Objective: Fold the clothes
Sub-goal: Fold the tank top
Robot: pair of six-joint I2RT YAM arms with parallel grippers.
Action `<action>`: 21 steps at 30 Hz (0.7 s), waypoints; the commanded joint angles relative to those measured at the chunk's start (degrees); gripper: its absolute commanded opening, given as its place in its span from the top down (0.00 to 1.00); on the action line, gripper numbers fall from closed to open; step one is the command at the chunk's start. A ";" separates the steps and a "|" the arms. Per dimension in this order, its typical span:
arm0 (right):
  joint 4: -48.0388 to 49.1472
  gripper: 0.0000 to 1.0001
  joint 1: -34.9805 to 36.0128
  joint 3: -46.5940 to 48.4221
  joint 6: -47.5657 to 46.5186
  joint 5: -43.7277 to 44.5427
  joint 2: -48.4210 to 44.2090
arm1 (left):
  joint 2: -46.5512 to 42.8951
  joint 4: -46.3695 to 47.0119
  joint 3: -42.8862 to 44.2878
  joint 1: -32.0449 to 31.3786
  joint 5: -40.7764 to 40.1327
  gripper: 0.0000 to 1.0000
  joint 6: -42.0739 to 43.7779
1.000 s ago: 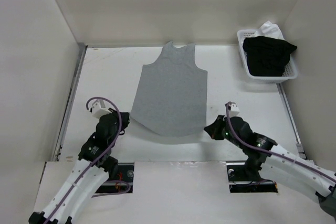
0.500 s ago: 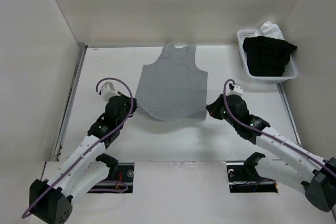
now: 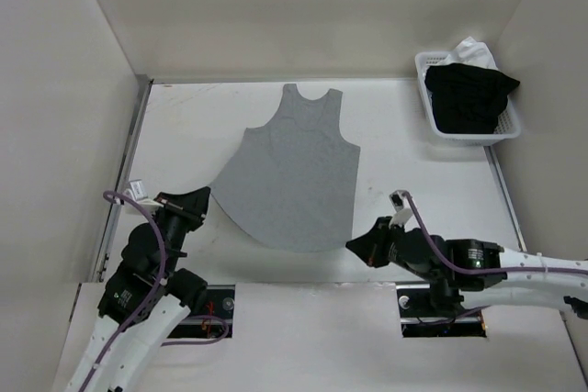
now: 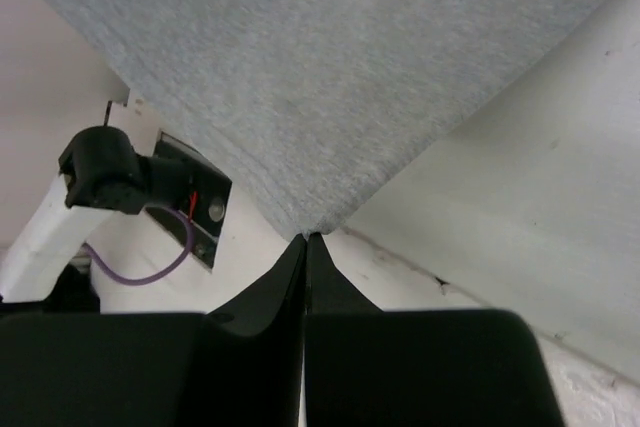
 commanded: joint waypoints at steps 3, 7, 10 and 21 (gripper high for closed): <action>-6.85 1.00 4.18 5.27 4.95 11.67 2.09 | 1.03 -2.89 2.41 1.13 -1.03 1.00 0.83; -0.45 1.00 -4.48 6.15 -4.44 11.08 6.49 | 11.99 13.77 -1.01 2.10 -0.95 1.00 4.96; 11.04 1.00 -20.81 5.45 -15.15 1.69 10.17 | 26.48 28.19 -1.55 3.14 -1.56 1.00 5.32; 34.55 1.00 -60.93 25.27 -24.77 -27.34 48.46 | 81.59 50.04 29.71 13.34 4.22 1.00 7.34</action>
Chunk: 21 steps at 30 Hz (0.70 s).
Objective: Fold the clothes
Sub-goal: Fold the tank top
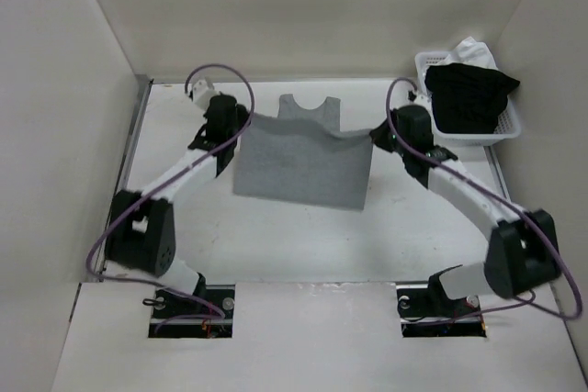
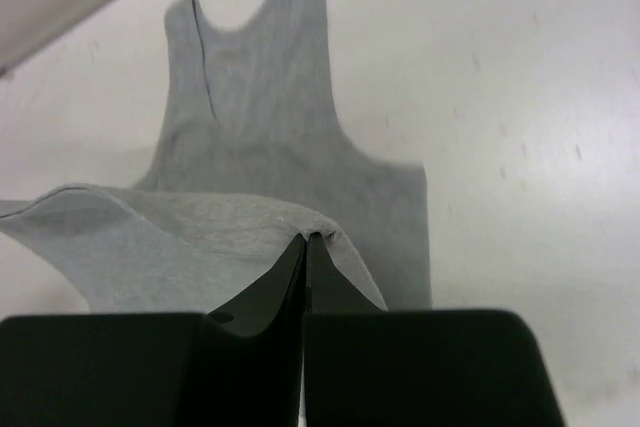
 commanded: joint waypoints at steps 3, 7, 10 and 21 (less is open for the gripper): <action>9.88 0.99 -8.13 20.04 -3.57 -11.86 22.59 | 20.51 7.55 20.98 4.87 4.42 0.99 0.76; 7.87 0.94 -10.33 40.33 -1.73 -14.07 40.96 | 33.27 4.20 33.64 7.34 3.89 0.93 -0.82; 2.95 0.73 -10.34 53.00 -0.06 -13.89 50.21 | 38.04 2.35 41.57 8.48 9.50 0.73 1.02; 14.96 0.91 -5.07 8.79 0.02 -8.79 21.53 | 7.04 12.89 -8.03 5.06 6.53 0.79 -3.09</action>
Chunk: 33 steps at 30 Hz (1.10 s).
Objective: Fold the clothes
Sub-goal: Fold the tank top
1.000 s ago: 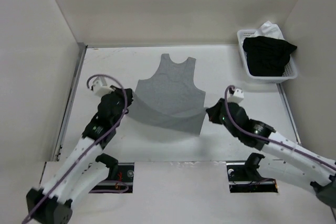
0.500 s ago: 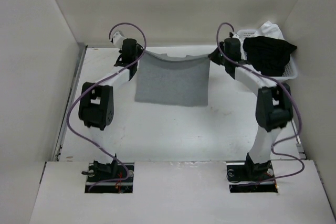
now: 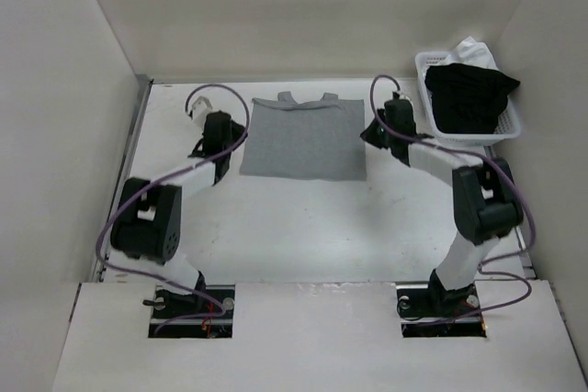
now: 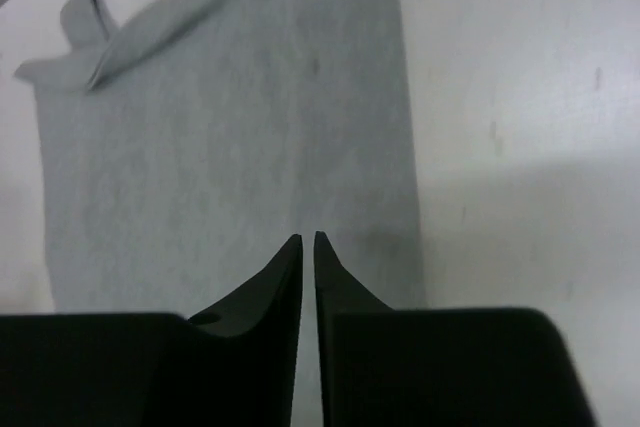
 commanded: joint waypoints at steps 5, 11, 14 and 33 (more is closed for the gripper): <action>13.15 0.89 3.16 -25.06 4.92 1.37 -20.15 | -13.38 5.11 -22.78 0.23 6.18 0.70 -4.51; 13.60 0.61 2.46 -31.85 6.33 0.58 -23.16 | -8.73 5.81 -24.81 2.07 11.65 0.63 -5.92; 14.22 0.59 2.11 -33.00 7.03 0.32 -21.32 | -5.92 7.83 -24.02 2.43 12.79 0.62 -6.88; 15.71 0.56 2.11 -35.02 10.99 -2.50 -18.24 | -5.55 9.51 -25.16 2.69 11.21 0.95 -10.14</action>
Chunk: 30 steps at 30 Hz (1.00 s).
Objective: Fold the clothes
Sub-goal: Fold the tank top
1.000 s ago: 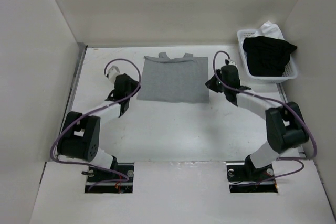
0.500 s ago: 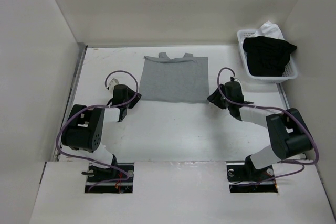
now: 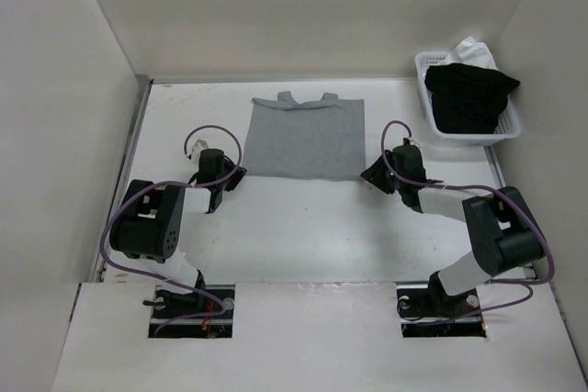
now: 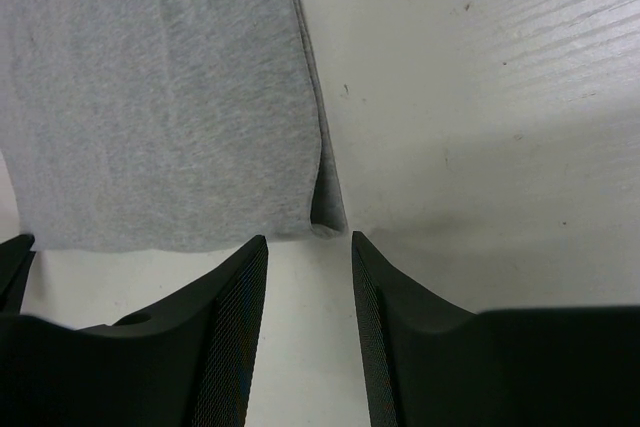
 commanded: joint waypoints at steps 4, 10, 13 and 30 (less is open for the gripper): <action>3.12 0.56 0.32 -1.21 2.08 -0.05 -0.34 | -3.97 0.81 -2.32 -0.19 -3.16 0.96 -0.50; 3.12 0.58 0.67 0.10 3.92 1.88 1.33 | -4.50 2.22 -2.68 -0.46 -2.46 0.96 -0.59; 2.86 0.61 0.76 1.86 4.36 2.50 3.17 | -5.12 2.39 -2.68 -0.46 -2.46 0.96 -0.24; 5.41 0.92 2.42 2.39 7.26 3.82 5.91 | -6.17 3.01 -2.94 -0.46 -2.98 0.99 -0.59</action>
